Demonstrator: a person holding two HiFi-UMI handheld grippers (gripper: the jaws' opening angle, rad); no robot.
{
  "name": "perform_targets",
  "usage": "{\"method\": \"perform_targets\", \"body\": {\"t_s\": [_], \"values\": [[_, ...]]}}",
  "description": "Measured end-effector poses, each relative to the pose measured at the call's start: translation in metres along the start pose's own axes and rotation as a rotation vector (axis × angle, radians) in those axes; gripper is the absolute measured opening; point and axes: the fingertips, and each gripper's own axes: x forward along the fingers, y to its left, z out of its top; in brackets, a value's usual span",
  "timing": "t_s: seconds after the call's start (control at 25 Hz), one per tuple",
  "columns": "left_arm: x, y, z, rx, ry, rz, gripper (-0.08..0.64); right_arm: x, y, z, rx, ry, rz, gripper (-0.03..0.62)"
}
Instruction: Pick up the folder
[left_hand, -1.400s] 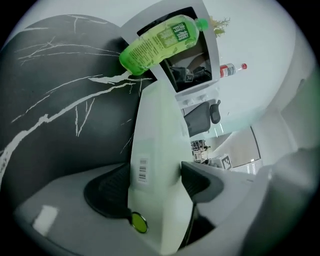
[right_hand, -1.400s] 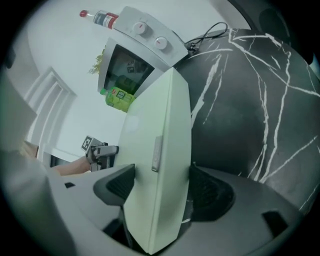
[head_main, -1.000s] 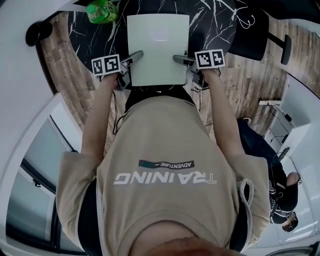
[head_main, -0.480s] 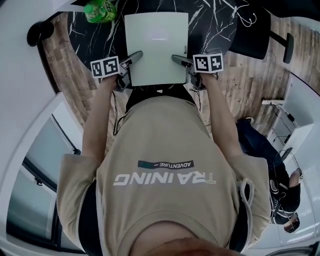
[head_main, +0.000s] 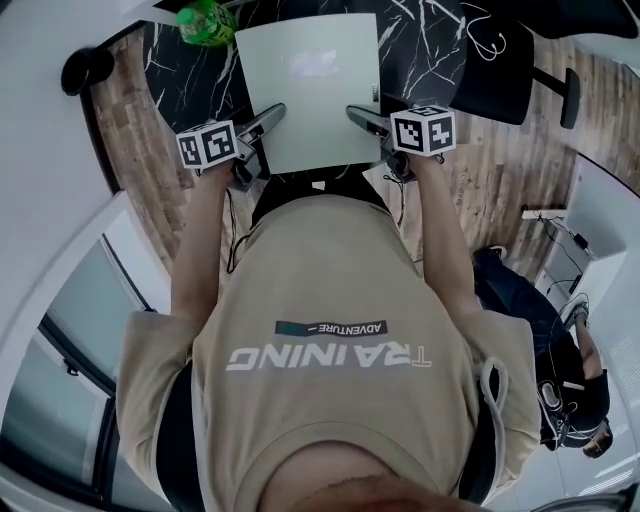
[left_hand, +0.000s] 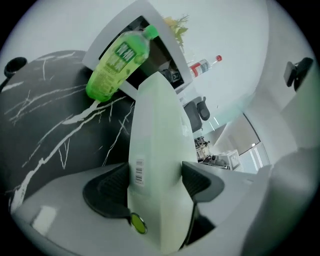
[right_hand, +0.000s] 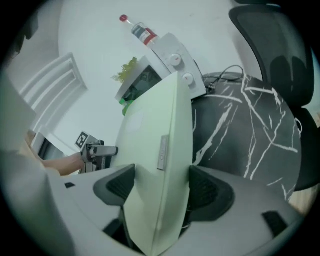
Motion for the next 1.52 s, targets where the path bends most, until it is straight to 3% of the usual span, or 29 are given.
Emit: {"method": "perform_targets", "body": {"t_s": [0.24,0.48,0.8,1.12,1.52], "values": [[-0.033,-0.051,0.05,0.205,-0.121,0.002,0.313,-0.036,0.036,0.053,-0.146,-0.148,0.009,0.301],[-0.065,-0.099,0.076,0.299,-0.207,-0.027,0.313,-0.076,0.076,0.088,-0.273,-0.262,-0.013,0.301],[-0.105,-0.17,0.148,0.504,-0.37,-0.041,0.314,-0.124,0.121,0.17,-0.442,-0.435,0.011,0.301],[-0.146,-0.221,0.195,0.612,-0.496,-0.065,0.314,-0.163,0.17,0.23,-0.604,-0.529,-0.001,0.301],[-0.178,-0.284,0.246,0.753,-0.562,-0.105,0.314,-0.21,0.21,0.282,-0.682,-0.644,-0.028,0.301]]}}
